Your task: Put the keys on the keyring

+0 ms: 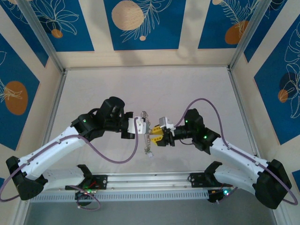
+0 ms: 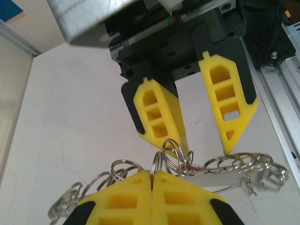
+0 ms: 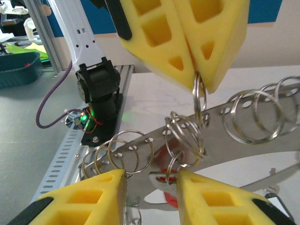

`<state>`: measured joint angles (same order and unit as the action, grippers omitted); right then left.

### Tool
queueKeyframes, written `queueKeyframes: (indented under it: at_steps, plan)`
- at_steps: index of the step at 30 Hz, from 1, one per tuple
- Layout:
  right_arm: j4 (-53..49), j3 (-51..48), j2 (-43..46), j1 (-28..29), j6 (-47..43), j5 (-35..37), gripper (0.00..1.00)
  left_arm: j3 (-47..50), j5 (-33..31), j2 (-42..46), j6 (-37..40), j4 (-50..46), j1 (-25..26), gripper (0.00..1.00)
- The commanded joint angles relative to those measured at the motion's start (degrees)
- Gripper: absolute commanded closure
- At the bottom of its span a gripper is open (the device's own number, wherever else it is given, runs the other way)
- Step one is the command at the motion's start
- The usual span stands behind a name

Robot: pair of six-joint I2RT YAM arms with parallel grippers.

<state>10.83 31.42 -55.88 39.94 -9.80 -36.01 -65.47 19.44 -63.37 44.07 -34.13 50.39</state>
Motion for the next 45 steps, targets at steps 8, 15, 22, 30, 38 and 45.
queueKeyframes:
  at_steps: [8, 15, 22, 30, 38, 45]
  plan:
    - [3.3, 1.1, 1.0, 0.1, 1.0, -1.1, 0.54, 0.0, 1.0, 0.4, -0.1, 2.8, 0.5, 1.00]
    - [4.7, 0.7, 1.2, 0.1, 2.1, -0.6, 0.49, -0.1, 1.2, 0.0, -0.1, 3.3, 0.5, 1.00]
    - [7.6, 0.0, 1.9, 0.1, 4.6, -1.3, 0.60, 0.0, -0.6, -0.6, -0.8, 3.6, 0.5, 1.00]
    - [6.5, -0.4, 1.2, 0.1, 4.0, -1.5, 0.70, -0.2, -2.3, -1.0, -1.9, 4.5, 0.5, 1.00]
    - [-0.6, 0.2, 2.8, 0.4, -2.1, -0.9, 0.71, 0.0, -3.4, -1.1, -1.6, 4.2, 0.5, 1.00]
    - [-0.8, 0.6, 2.8, 2.2, -3.3, 5.6, 0.61, 0.3, -3.1, -1.3, -1.9, 4.5, 0.5, 1.00]
